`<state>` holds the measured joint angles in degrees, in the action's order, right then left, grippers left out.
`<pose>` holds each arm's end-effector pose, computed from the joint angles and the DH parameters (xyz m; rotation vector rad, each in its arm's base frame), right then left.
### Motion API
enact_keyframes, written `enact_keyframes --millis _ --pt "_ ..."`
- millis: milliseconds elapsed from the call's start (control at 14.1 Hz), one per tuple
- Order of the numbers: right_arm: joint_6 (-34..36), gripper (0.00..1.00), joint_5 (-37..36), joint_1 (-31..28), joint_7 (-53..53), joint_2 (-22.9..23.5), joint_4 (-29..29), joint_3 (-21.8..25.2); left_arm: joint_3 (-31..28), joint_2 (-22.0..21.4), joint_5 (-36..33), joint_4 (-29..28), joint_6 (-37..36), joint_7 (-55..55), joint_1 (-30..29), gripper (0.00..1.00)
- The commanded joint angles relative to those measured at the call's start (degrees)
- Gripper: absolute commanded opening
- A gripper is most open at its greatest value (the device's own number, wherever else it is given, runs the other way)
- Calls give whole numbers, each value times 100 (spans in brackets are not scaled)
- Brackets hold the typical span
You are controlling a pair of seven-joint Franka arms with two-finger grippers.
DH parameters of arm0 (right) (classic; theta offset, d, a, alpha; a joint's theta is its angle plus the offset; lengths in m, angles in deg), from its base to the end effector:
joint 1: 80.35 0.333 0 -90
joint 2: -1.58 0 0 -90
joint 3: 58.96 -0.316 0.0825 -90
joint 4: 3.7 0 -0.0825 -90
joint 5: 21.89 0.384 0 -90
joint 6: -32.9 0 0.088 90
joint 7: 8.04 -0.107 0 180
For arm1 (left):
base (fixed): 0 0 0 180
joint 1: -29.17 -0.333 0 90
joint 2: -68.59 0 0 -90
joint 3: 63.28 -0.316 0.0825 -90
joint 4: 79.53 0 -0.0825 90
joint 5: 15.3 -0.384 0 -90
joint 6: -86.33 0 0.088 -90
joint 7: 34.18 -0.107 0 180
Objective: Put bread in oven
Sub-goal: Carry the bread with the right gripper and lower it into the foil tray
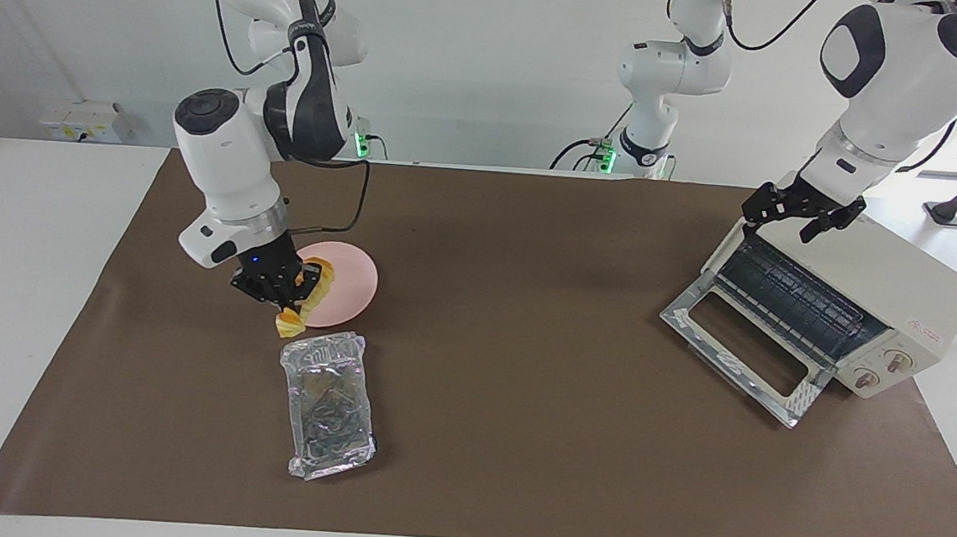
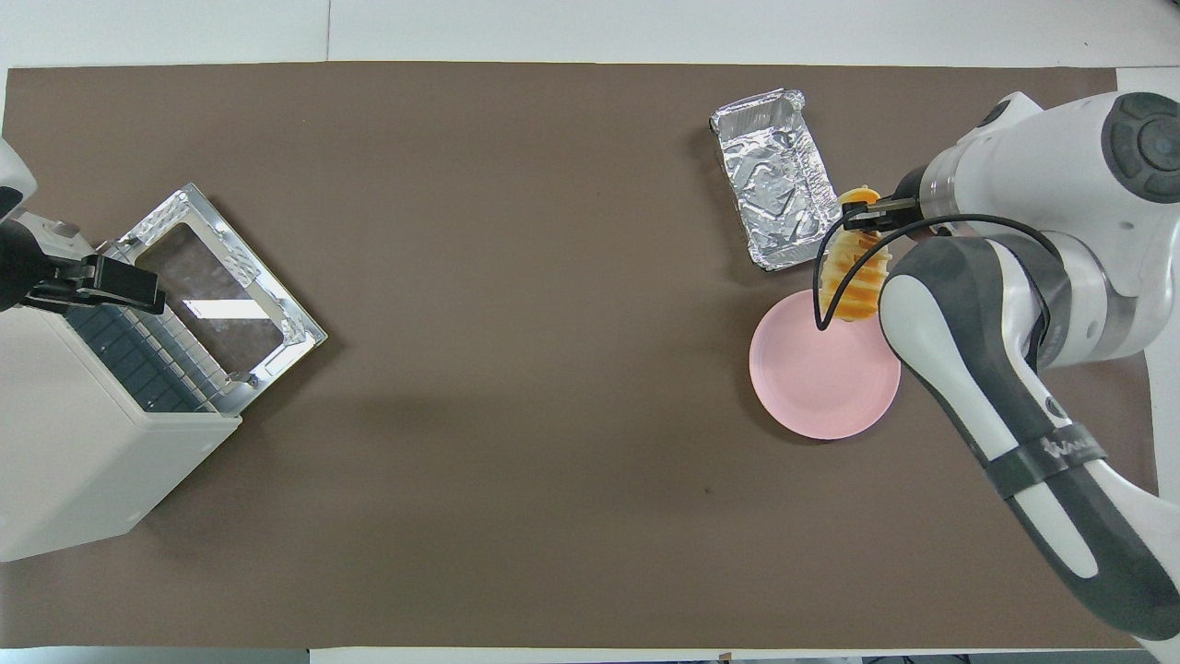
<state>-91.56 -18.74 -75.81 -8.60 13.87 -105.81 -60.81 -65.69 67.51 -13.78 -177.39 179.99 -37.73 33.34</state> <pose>0.6330 0.0717 0.4508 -3.0630 -0.1123 -0.2642 0.5493 -0.0194 0.5755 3.1092 -0.1405 -0.0841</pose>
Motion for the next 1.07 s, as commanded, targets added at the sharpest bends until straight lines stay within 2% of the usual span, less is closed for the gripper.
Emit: enact_keyframes --millis 0,142,355,497,781,995 --pt "500 0 90 -58 170 641 1093 -44 -23 -77 77 -5 -58 -49 -4 100" --pt "615 0 55 -58 179 1097 1612 -44 -23 -77 77 -5 -58 -49 -4 100" --pt "756 0 10 -32 932 1862 2447 -52 -23 -77 77 -5 -49 -58 -4 100" --pt "835 0 -7 47 1180 2188 2905 -61 -23 -77 77 -5 -49 -58 -4 100" --pt "756 0 -7 109 1339 2751 3486 -61 -23 -77 77 -5 -58 -58 -4 100" --pt "546 0 28 153 1453 2840 3452 -70 -23 -77 77 -5 -58 -49 -4 100"
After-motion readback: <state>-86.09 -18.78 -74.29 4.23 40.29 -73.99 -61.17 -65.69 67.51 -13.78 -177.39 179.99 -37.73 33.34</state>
